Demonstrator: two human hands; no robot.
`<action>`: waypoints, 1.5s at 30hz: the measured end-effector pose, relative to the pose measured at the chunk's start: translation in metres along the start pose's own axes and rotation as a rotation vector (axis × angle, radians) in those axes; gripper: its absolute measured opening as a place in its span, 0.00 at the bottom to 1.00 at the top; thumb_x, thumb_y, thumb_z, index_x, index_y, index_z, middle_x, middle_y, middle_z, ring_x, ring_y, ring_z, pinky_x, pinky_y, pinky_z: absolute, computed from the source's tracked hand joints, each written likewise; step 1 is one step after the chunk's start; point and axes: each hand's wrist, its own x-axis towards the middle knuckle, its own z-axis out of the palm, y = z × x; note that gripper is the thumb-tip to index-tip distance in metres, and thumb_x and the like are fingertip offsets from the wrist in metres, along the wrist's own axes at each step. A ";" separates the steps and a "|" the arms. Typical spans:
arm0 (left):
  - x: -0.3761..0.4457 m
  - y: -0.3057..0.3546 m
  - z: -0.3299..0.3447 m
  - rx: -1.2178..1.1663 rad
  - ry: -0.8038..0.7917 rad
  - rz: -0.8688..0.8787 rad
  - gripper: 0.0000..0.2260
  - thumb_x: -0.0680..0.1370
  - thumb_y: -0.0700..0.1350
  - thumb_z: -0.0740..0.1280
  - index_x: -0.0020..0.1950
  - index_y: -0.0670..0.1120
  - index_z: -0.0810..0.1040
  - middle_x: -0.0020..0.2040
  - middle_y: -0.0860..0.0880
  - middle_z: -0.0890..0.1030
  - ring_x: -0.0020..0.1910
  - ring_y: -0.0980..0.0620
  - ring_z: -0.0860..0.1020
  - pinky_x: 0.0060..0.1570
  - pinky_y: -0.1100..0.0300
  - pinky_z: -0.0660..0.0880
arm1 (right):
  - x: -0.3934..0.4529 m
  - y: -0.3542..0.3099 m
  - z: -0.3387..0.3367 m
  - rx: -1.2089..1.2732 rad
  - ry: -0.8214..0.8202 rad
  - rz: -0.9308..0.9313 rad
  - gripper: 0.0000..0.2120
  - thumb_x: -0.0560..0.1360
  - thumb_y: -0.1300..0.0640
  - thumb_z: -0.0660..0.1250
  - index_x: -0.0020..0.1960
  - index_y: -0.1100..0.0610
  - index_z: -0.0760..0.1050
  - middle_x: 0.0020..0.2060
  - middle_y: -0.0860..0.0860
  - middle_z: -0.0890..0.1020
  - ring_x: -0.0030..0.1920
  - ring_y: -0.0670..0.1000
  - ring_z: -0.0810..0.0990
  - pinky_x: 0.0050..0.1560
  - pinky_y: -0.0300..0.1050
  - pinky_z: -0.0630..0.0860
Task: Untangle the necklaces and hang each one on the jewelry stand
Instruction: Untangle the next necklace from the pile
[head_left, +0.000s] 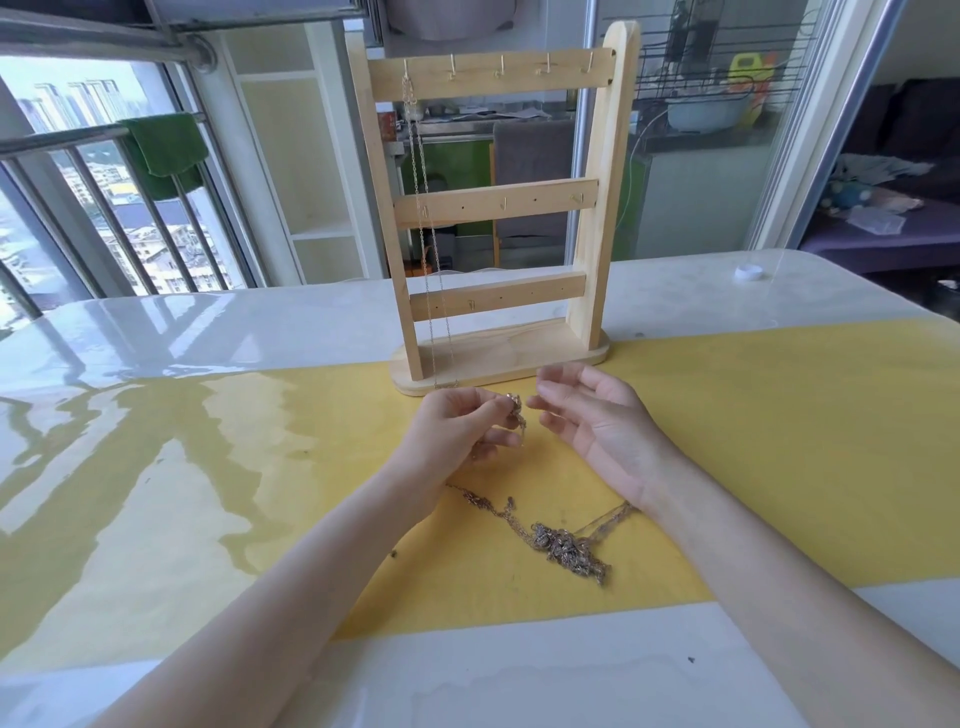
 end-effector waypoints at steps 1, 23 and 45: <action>0.000 0.000 0.000 0.008 0.001 0.008 0.08 0.79 0.41 0.64 0.42 0.42 0.78 0.33 0.51 0.80 0.30 0.58 0.79 0.30 0.68 0.72 | -0.001 0.002 0.001 -0.057 -0.014 -0.015 0.07 0.73 0.70 0.66 0.48 0.61 0.75 0.41 0.52 0.78 0.38 0.45 0.80 0.40 0.35 0.77; 0.000 0.005 -0.005 0.119 -0.078 0.022 0.08 0.78 0.40 0.65 0.39 0.47 0.76 0.34 0.51 0.77 0.36 0.57 0.77 0.34 0.65 0.72 | -0.003 -0.001 0.007 -0.132 -0.085 -0.019 0.15 0.71 0.75 0.65 0.52 0.59 0.75 0.42 0.52 0.76 0.39 0.46 0.74 0.37 0.37 0.70; 0.004 0.002 -0.008 0.236 -0.194 0.144 0.04 0.77 0.38 0.66 0.44 0.44 0.73 0.33 0.50 0.75 0.31 0.54 0.70 0.35 0.63 0.69 | -0.002 0.001 0.001 -0.304 -0.106 -0.076 0.11 0.73 0.72 0.66 0.48 0.57 0.74 0.33 0.50 0.77 0.32 0.43 0.74 0.36 0.35 0.70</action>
